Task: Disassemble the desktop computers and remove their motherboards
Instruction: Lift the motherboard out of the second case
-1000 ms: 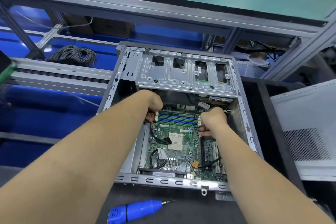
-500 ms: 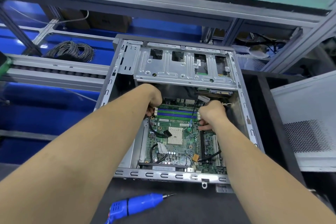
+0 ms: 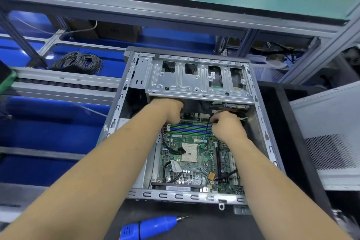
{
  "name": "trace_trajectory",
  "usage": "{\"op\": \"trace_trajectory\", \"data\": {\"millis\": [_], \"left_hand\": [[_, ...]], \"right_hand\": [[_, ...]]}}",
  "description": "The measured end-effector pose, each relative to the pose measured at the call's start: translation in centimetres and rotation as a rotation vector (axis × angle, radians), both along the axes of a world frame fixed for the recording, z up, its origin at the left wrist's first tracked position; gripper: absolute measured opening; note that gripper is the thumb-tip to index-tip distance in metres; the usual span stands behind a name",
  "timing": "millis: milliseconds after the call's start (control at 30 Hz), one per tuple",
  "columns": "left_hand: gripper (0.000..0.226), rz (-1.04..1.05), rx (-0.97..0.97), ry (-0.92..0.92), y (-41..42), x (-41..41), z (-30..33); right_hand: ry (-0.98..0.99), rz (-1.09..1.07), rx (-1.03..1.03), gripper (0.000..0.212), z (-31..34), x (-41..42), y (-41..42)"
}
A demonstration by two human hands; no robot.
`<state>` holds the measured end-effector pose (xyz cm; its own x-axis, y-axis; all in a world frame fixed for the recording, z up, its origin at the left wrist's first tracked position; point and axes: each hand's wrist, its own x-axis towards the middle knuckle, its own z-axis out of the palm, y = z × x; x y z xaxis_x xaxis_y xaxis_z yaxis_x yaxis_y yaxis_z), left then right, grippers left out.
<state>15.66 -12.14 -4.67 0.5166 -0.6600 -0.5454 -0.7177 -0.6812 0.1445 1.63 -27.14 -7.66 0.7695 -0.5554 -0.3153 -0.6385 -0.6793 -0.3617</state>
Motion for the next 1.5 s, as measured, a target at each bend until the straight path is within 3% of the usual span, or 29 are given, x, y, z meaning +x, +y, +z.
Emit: {"op": "trace_trajectory", "data": {"millis": [67,167,367,500,600,733,800,900,967,1033,1167,1200,1300,1400,1500], "left_hand": [[0.022,-0.095,-0.031,0.063,-0.2,-0.6,0.1],[0.006,-0.181,-0.028,-0.061,-0.5,-0.9,0.3],[0.024,-0.237,-0.023,-0.164,-0.6,-1.7,0.9],[0.007,-0.306,-0.090,-0.140,0.1,-2.2,2.6],[0.008,-0.368,-0.018,-0.116,0.4,-4.0,3.9],[0.008,-0.313,-0.155,0.055,0.0,-5.4,8.8],[0.006,-0.313,-0.325,0.000,-0.9,-5.7,12.4],[0.015,-0.297,-0.609,-0.054,-3.1,-7.3,17.3],[0.025,-0.255,-0.720,-0.051,-5.2,-9.2,18.9],[0.027,-0.187,-0.715,-0.030,-6.2,-9.9,19.0],[0.026,-0.155,-0.657,0.079,-7.9,-11.9,18.7],[0.025,-0.119,-0.693,0.131,-8.3,-12.2,18.6],[0.025,0.042,-0.841,0.281,-9.6,-13.0,17.8],[0.021,0.202,-0.989,0.407,-11.3,-13.8,15.8],[0.037,0.254,-0.970,0.181,-11.9,-13.3,12.7]], "right_hand": [[-0.011,0.057,-0.024,0.035,0.0,-0.2,0.2],[-0.032,0.163,-0.092,0.022,-0.2,-0.3,0.3],[-0.044,0.258,-0.312,0.016,0.3,-0.5,0.7],[0.010,0.311,-0.335,0.010,1.7,-1.3,0.8],[0.061,0.407,-0.375,0.005,3.7,-2.4,1.5],[-0.060,0.422,-0.165,0.022,7.4,-4.8,1.4],[-0.225,0.368,-0.055,0.015,9.2,-6.1,0.0],[-0.527,0.103,0.180,0.002,10.6,-8.0,-2.2],[-0.571,-0.028,0.424,0.008,11.0,-9.4,-3.2],[-0.529,-0.087,0.584,0.017,10.6,-9.7,-3.4],[-0.539,-0.081,0.480,0.037,11.3,-12.1,-5.5],[-0.603,-0.080,0.503,0.033,11.5,-12.6,-6.0],[-0.811,-0.099,0.831,0.016,12.2,-13.4,-7.0],[-0.880,-0.132,0.835,0.018,11.0,-13.4,-8.7],[-0.840,-0.350,0.745,0.011,7.1,-13.2,-11.2]]}}
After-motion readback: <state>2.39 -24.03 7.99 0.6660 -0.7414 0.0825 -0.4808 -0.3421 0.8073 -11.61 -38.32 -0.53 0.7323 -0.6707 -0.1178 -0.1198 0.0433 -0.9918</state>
